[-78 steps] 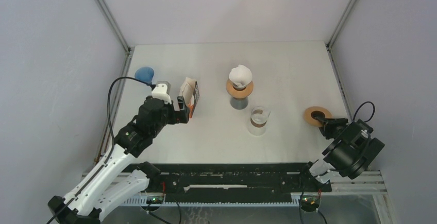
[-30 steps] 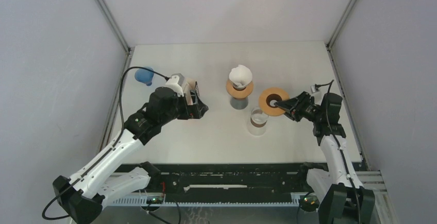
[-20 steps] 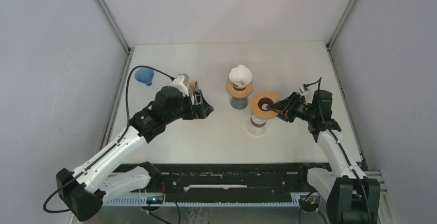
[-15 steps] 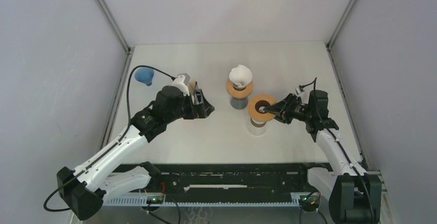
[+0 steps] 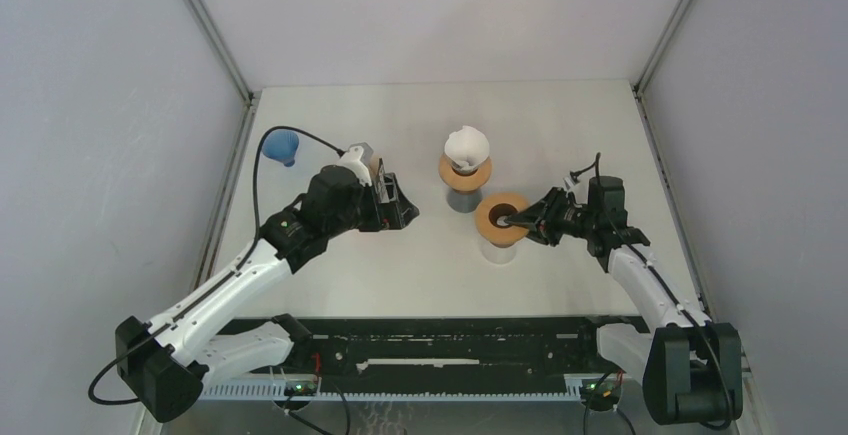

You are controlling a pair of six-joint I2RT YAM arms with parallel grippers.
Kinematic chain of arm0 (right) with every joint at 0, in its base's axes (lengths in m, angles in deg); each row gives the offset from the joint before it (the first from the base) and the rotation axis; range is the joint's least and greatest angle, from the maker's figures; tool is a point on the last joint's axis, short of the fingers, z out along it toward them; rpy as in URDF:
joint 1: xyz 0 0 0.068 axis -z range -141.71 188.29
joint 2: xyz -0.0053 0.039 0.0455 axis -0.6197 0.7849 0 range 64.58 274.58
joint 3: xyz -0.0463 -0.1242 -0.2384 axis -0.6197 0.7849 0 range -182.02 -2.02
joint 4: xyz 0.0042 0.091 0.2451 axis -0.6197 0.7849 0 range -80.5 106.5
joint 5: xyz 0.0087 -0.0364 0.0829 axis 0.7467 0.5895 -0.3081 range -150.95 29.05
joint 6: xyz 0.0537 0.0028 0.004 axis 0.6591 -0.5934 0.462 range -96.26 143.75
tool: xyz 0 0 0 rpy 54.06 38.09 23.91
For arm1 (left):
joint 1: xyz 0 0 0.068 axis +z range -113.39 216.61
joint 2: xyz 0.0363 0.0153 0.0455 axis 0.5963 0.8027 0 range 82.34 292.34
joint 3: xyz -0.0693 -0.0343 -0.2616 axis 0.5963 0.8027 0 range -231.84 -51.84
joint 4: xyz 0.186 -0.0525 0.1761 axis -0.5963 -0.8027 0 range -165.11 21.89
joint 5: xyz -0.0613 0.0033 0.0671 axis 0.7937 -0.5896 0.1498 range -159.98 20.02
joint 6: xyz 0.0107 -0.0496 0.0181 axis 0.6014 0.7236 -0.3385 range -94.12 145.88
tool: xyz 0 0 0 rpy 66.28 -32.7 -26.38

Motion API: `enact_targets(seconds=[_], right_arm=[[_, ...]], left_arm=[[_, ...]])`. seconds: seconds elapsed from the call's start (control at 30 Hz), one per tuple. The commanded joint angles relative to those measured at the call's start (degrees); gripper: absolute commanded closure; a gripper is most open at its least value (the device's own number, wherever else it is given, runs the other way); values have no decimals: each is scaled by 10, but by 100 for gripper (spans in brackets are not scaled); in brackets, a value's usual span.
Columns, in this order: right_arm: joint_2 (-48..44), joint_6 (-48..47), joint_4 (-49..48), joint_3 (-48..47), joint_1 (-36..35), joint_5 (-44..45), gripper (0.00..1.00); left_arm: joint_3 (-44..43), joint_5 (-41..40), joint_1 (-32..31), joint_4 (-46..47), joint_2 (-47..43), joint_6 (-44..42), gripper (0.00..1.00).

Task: Place the coffee filter in the dripper
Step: Place the connecting ring onto the coffee server.

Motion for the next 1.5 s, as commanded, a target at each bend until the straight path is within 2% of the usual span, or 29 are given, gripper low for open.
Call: enact_targets(seconds=[0.0,0.4,0.53,1.07,1.47], right_arm=[[-1,-16,-10,-24,-6,12,83],[-19,-74,87,-76,-6,54,54],[-23,-88,111,-90,-6,63,48],[-51,-167,232,-143,-7,125,41],[-69,-233,315,-177,-12,214,38]], left_arm=[[-37,12,-4,30,-1,0,0],[-36,11,-4,30,-1,0,0],[-35,11,-4,31,1,1,0],[-36,6,-4,28,-1,-2,0],[-47,-21,-3,6,-6,-19,0]])
